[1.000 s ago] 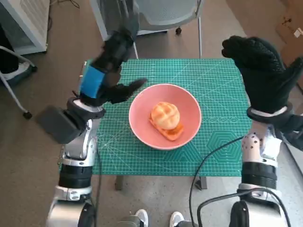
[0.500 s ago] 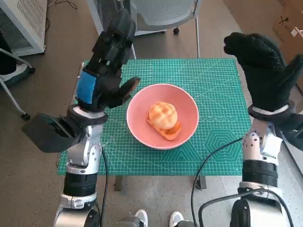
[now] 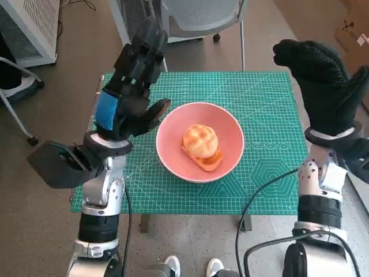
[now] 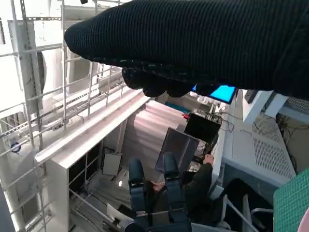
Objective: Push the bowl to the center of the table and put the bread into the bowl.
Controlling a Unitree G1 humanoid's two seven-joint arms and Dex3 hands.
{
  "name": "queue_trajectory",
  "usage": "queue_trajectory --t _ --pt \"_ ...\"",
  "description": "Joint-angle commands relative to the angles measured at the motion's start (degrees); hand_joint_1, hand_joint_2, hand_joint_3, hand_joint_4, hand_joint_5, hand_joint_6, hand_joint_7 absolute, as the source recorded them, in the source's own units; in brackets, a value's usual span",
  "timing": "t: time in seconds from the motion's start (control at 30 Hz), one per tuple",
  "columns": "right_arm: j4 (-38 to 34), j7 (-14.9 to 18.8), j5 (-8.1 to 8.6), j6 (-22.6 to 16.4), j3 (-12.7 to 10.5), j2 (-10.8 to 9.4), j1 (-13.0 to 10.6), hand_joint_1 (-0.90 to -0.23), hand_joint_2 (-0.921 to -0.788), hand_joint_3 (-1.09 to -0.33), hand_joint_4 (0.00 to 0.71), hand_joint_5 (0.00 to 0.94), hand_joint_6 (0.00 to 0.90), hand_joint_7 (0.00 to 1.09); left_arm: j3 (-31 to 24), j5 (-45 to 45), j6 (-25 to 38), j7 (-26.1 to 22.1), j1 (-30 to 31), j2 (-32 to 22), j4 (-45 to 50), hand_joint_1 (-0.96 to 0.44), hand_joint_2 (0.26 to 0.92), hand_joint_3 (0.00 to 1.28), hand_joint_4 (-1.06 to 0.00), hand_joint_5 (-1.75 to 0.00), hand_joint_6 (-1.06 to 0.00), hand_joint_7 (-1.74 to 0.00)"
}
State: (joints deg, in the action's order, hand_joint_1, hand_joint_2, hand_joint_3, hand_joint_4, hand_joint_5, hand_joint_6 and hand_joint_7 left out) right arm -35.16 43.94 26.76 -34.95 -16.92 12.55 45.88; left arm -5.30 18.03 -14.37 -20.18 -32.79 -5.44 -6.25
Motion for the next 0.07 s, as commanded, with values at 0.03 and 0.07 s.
queue_trajectory --t 0.03,0.07 --pt "0.68 -1.11 -0.89 -0.02 0.27 0.22 -1.98 -0.632 -0.921 -0.740 0.304 0.000 0.372 0.00 -0.14 0.26 0.27 0.00 0.99 0.04 1.24 -0.58 0.921 0.33 0.00 0.00 -0.14 -0.04" --pt "0.83 -1.23 -0.95 -0.02 0.30 0.24 -2.06 -0.632 -0.921 -0.739 0.303 0.000 0.374 0.01 -0.14 0.20 0.37 0.11 1.11 0.01 1.55 -0.58 0.921 0.33 0.00 0.00 -0.14 -0.05"
